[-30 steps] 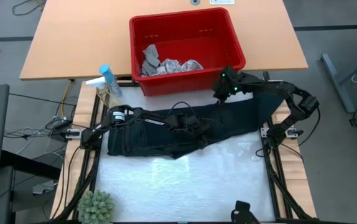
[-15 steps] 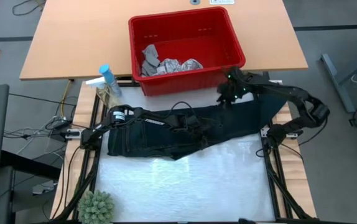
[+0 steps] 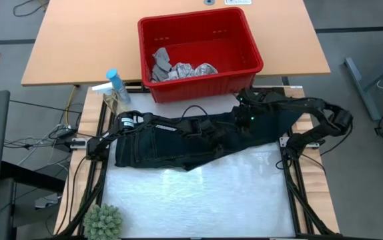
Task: Fold Laundry from Bin
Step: Fold the blue jeans
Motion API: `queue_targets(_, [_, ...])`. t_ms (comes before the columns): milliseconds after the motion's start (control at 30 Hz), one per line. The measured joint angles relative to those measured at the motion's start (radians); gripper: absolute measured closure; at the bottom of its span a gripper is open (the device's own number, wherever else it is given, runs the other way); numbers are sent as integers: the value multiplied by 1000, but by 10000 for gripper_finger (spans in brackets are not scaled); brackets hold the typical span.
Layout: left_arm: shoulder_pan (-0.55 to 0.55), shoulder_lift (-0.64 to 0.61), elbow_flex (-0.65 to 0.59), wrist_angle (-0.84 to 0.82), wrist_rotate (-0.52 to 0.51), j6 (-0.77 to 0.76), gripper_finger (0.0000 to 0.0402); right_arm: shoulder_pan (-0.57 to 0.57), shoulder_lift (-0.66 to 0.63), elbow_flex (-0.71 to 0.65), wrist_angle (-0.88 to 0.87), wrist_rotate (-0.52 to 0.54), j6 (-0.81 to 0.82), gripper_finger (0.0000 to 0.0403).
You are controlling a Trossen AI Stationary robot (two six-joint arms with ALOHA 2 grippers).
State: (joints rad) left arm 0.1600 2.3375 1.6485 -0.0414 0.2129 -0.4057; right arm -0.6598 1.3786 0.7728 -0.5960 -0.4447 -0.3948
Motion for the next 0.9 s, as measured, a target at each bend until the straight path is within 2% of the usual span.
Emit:
queue_targets(167, [3, 0, 9, -7, 11, -7, 368, 1, 78, -41, 13, 27, -3, 262])
queue_targets(367, [13, 0, 56, -96, 21, 2, 368, 13, 173, -45, 15, 24, -2, 271])
queue_targets(500, [23, -42, 99, -172, 61, 33, 368, 16, 190, -45, 17, 21, 10, 271])
queue_targets(600, [24, -111, 105, -237, 54, 94, 368, 17, 188, -46, 22, 17, 11, 272])
queue_targets(767, [-5, -211, 30, -314, -19, 179, 380, 16, 185, -49, 48, 15, 50, 272])
queue_targets(900, [-26, -299, -129, -215, -46, 93, 399, 24, 185, -49, 53, 17, 58, 272])
